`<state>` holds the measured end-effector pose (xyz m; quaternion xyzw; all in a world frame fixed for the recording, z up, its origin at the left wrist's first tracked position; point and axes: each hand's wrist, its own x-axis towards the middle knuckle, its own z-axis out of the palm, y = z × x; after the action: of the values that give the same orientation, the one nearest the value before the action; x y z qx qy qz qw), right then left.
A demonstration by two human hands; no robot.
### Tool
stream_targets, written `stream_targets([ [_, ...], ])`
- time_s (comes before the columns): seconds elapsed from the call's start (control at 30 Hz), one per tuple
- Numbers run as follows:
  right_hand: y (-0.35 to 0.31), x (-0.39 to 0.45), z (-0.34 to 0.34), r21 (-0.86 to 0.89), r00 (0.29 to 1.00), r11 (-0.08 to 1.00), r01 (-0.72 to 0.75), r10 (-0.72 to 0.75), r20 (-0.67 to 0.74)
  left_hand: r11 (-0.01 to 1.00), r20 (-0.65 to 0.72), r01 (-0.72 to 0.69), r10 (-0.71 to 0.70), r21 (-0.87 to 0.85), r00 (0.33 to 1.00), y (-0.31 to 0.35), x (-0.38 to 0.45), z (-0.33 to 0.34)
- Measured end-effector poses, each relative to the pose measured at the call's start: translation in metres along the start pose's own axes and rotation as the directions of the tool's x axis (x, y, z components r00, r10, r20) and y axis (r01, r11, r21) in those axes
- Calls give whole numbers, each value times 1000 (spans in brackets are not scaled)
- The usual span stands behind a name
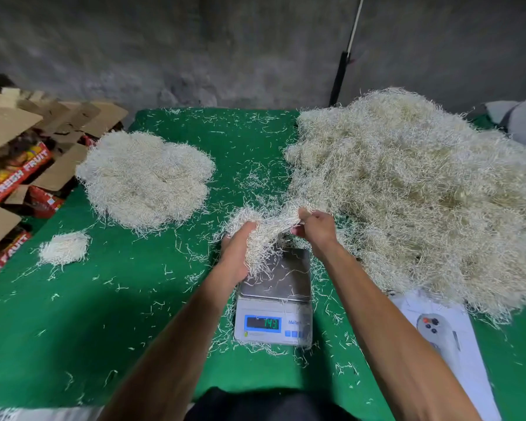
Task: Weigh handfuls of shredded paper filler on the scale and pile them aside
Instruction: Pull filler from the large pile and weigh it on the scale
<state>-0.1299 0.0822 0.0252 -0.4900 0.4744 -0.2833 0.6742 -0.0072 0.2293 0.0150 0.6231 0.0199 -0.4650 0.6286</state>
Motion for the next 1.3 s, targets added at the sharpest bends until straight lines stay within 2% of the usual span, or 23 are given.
stream_targets([
  [0.1, -15, 23, -10, 121, 989, 989, -83, 96, -109, 1000, 36, 14, -14, -21, 999, 8, 2, -2],
  [0.17, -22, 40, -34, 141, 972, 984, -109, 136, -193, 994, 45, -104, 102, 34, 994, 11, -2, -17],
  [0.23, -23, 54, -57, 54, 960, 994, -99, 110, -259, 962, 99, -226, 213, 153, 972, 4, -2, -39],
  [0.3, -25, 57, -61, -23, 947, 994, -102, 90, -308, 918, 60, -225, 217, 326, 974, -4, 1, -48],
  [0.33, -24, 58, -59, -20, 946, 996, -83, 73, -317, 854, 79, -273, 266, 442, 961, -8, 0, -48],
  [0.4, -25, 58, -54, 24, 959, 999, -22, 28, -283, 809, 90, -340, 340, 480, 936, -8, -7, -38],
  [0.43, -23, 56, -53, -8, 965, 1000, 2, -4, -263, 863, 60, -317, 320, 393, 946, -4, -6, -31],
  [0.5, -14, 52, -56, -365, 971, 930, -44, -46, -234, 910, 84, -299, 287, 286, 954, -4, -3, -27],
  [0.53, -10, 48, -56, -592, 976, 802, -76, -63, -210, 898, 82, -291, 280, 330, 957, 1, -5, -26],
  [0.57, -8, 42, -51, -752, 985, 658, -36, -103, -137, 854, 75, -306, 304, 420, 950, 1, -3, -24],
  [0.6, -8, 34, -44, -818, 991, 572, 61, -131, -18, 816, 87, -320, 319, 481, 944, 0, -4, -18],
  [0.63, -8, 26, -36, -776, 985, 606, 172, -126, 120, 749, 141, -356, 337, 558, 931, -2, -4, -14],
  [0.67, -7, 18, -27, -668, 961, 700, 252, -97, 261, 706, 163, -380, 357, 597, 920, -1, -5, -13],
  [0.7, -6, 9, -16, -571, 927, 780, 257, -33, 373, 658, 244, -412, 336, 631, 910, -1, -4, -15],
  [0.73, -4, 1, -6, -521, 888, 823, 228, 44, 457, 712, 303, -429, 307, 556, 902, 6, -5, -11],
  [0.8, 5, -8, 5, -506, 821, 843, 183, 152, 550, 764, 304, -455, 346, 457, 888, 13, -3, -4],
  [0.83, 11, -8, 4, -491, 813, 851, 185, 148, 563, 698, 338, -491, 359, 521, 870, 18, -3, -6],
  [0.9, 17, -6, -3, -407, 875, 904, 131, 87, 475, 721, 221, -399, 333, 567, 917, 17, 4, -15],
  [1.0, 26, -4, -3, -280, 968, 960, 18, 53, 245, 871, 153, -272, 228, 408, 962, 17, 20, -25],
  [1.1, 30, -6, 1, -368, 988, 930, 10, 48, 147, 911, 217, -245, 179, 331, 959, 9, 7, -21],
  [1.17, 24, -5, -7, -281, 992, 957, -73, 99, 78, 974, 205, -154, 118, 167, 972, 6, 11, -19],
  [1.2, 22, -1, -15, -202, 992, 975, -97, 111, 58, 995, 132, -67, 56, 77, 990, 5, 4, -19],
  [1.3, 7, 11, -41, -128, 991, 985, -114, 103, -88, 996, 129, -72, 64, 56, 990, -2, 3, -36],
])
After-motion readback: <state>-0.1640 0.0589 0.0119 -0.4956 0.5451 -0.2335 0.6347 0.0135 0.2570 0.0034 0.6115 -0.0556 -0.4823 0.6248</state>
